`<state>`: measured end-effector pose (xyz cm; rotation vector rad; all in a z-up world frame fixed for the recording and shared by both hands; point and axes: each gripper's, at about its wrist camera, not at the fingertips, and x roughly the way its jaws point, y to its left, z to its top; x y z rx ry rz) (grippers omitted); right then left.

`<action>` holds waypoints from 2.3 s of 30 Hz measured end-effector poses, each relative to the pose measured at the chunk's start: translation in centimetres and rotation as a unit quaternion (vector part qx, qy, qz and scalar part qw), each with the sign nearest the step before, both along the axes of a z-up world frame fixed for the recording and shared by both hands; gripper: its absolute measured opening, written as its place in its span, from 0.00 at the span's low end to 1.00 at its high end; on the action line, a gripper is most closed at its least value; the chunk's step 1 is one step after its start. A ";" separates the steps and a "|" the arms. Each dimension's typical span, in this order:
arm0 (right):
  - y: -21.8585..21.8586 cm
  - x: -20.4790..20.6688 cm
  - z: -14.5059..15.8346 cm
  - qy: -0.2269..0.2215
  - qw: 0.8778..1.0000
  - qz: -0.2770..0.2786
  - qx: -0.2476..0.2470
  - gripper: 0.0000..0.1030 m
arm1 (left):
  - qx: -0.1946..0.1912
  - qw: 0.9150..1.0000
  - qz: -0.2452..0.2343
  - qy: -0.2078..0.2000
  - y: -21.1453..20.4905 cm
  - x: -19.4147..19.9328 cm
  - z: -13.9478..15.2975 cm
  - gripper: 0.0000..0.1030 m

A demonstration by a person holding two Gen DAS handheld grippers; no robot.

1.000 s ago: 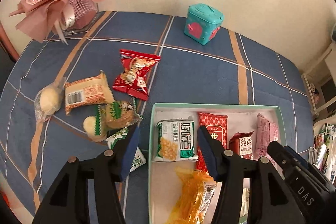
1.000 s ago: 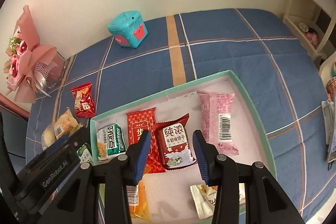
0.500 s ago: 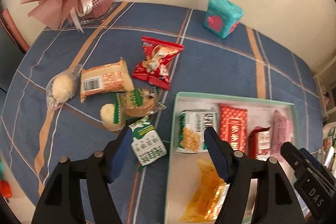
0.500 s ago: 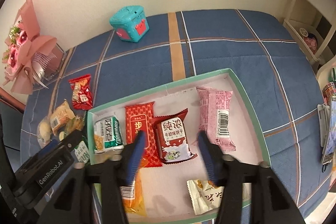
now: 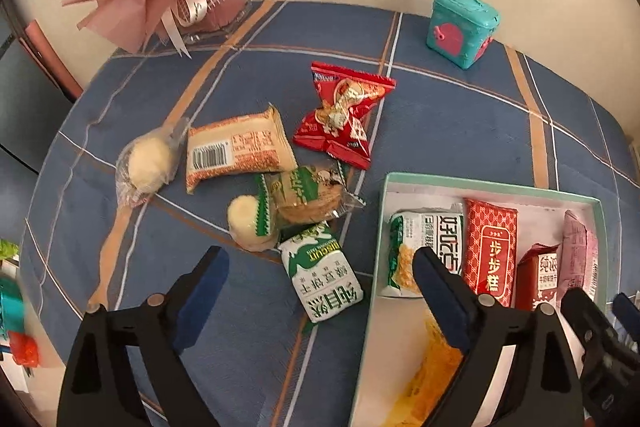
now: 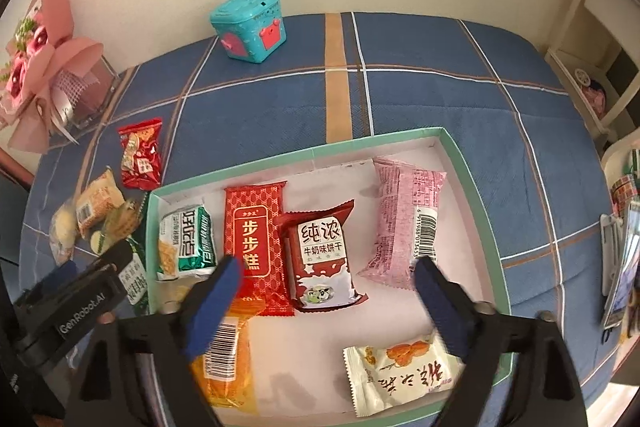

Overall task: Organize snacks
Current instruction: 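Withdraw both tools from the tray back toward the snack pile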

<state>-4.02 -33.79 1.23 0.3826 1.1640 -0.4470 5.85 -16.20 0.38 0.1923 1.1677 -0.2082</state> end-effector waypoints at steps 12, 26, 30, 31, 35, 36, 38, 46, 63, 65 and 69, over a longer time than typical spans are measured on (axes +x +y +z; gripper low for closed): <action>1.1 0.2 0.4 -0.051 0.998 0.021 0.001 1.00 | -0.003 1.000 0.014 -0.014 1.6 0.1 0.2 0.96; 3.3 0.8 0.1 -0.069 0.997 0.036 -0.027 1.00 | -0.005 0.999 0.007 -0.037 3.5 1.4 1.1 0.96; 4.5 1.3 -0.3 -0.065 0.997 0.048 -0.019 1.00 | -0.011 0.999 0.011 -0.044 4.8 2.0 1.3 0.96; 4.8 1.4 -0.4 -0.065 0.996 0.051 -0.017 1.00 | -0.011 0.999 0.012 -0.045 5.1 2.2 1.3 0.96; 6.4 2.2 -0.1 -0.073 0.995 0.066 -0.023 1.00 | -0.007 0.999 0.021 -0.050 6.8 3.0 1.3 0.96; 6.7 2.4 0.0 -0.076 0.995 0.067 -0.019 1.00 | -0.004 0.998 0.025 -0.052 7.3 3.3 1.3 0.96; 7.3 2.9 0.2 -0.082 0.994 0.069 -0.013 1.00 | 0.005 0.998 0.035 -0.057 8.5 3.9 1.4 0.96; 11.9 5.5 0.8 -0.096 0.989 0.113 0.001 1.00 | -0.002 0.995 0.078 -0.059 13.3 5.6 1.3 0.96; 17.2 8.7 -1.2 -0.089 0.982 0.162 0.041 1.00 | -0.067 0.993 0.098 -0.002 17.6 7.7 0.0 0.96; 17.3 8.8 -1.4 -0.089 0.980 0.171 0.045 1.00 | -0.073 0.994 0.079 0.002 16.5 7.6 -0.3 0.96; 16.9 8.9 -2.3 -0.084 0.979 0.173 0.067 1.00 | -0.070 0.996 0.046 0.008 14.6 7.4 -1.0 0.96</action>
